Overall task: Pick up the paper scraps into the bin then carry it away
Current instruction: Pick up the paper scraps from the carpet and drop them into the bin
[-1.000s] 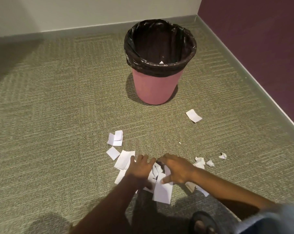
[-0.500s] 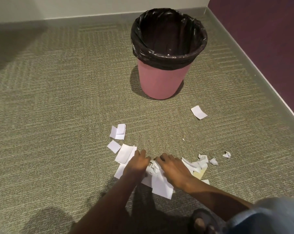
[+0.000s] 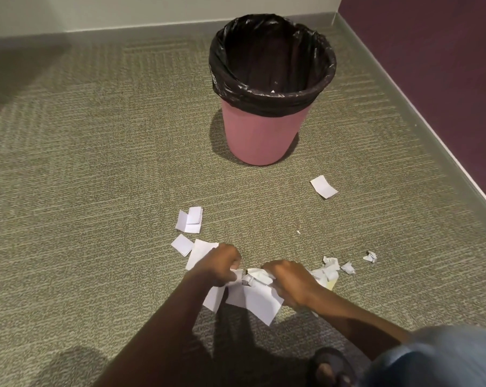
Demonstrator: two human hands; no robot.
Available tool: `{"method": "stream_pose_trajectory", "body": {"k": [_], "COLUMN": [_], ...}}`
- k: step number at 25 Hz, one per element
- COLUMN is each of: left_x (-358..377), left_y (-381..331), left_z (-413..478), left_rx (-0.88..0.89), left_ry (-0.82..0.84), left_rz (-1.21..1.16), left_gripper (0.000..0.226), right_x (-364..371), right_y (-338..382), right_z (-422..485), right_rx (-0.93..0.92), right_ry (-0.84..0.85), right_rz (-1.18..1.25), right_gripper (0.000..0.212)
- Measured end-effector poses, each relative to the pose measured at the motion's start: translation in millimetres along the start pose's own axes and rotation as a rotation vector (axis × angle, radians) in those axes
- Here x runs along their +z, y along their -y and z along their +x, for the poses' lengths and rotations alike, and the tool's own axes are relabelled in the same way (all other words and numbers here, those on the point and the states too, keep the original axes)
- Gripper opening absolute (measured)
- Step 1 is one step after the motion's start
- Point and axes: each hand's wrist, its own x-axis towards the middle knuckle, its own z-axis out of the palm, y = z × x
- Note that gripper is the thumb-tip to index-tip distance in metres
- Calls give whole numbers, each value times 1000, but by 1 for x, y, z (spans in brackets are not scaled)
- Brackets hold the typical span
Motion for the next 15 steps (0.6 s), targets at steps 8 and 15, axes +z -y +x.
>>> {"method": "stream_pose_trajectory", "body": {"k": [8,15], "left_x": [-48,-121], "left_y": [-12,-35], "left_z": [5,-16], "left_rx": [59,20], "left_ry": [-133,-263], "left_rz": [-141,-381], "left_gripper": [12,18], "right_x": [-20,-60], "right_y": [-14,-31], "right_z": [14,19], "right_rx": [136,189], "right_ry": [19,-34], "right_rz": [272,550], "right_gripper": [42,32]}}
